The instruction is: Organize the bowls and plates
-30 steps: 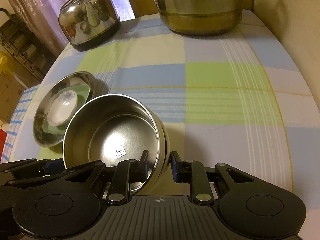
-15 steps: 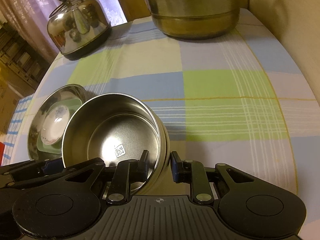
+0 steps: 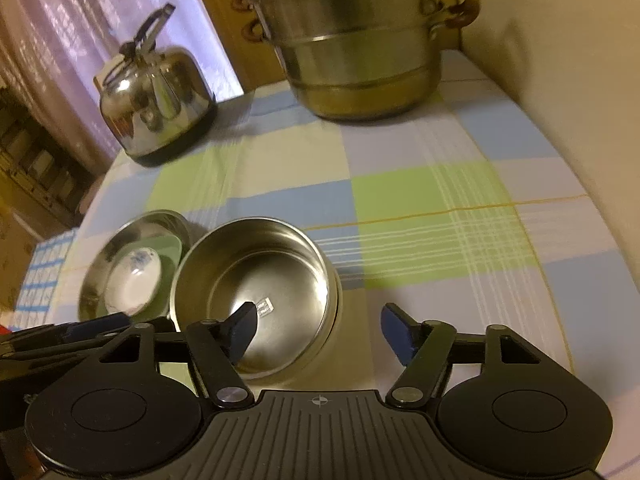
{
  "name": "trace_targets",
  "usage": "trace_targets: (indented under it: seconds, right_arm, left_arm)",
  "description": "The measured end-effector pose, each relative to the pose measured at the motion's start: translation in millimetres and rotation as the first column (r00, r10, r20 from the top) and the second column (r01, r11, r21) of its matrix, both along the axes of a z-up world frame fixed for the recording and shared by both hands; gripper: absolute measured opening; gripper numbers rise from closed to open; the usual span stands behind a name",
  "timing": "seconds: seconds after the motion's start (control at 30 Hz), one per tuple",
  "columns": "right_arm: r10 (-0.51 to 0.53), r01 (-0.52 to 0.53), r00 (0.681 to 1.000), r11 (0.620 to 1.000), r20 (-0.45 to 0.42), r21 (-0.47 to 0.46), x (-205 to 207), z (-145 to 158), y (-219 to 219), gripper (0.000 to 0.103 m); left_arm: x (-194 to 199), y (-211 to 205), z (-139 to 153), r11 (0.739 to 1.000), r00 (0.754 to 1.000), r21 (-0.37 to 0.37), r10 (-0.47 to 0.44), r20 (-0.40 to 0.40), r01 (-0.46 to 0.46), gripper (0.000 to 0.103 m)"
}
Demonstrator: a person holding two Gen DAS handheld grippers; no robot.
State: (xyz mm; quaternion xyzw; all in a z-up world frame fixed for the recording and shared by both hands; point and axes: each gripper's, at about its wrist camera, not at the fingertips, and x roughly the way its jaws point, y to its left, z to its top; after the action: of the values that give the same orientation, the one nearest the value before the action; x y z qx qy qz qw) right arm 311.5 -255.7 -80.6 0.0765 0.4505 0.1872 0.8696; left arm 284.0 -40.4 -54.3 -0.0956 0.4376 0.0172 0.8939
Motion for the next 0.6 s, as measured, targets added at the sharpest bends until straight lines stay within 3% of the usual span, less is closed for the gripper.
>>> trace_targets:
  seconds: [0.6]
  right_arm:
    - [0.015, -0.015, 0.999, 1.000, -0.051, 0.007, -137.1, 9.4, 40.9, 0.076]
  left_arm:
    - [-128.1, 53.3, 22.1, 0.998, 0.999, 0.053, -0.031, -0.029, 0.032, 0.067]
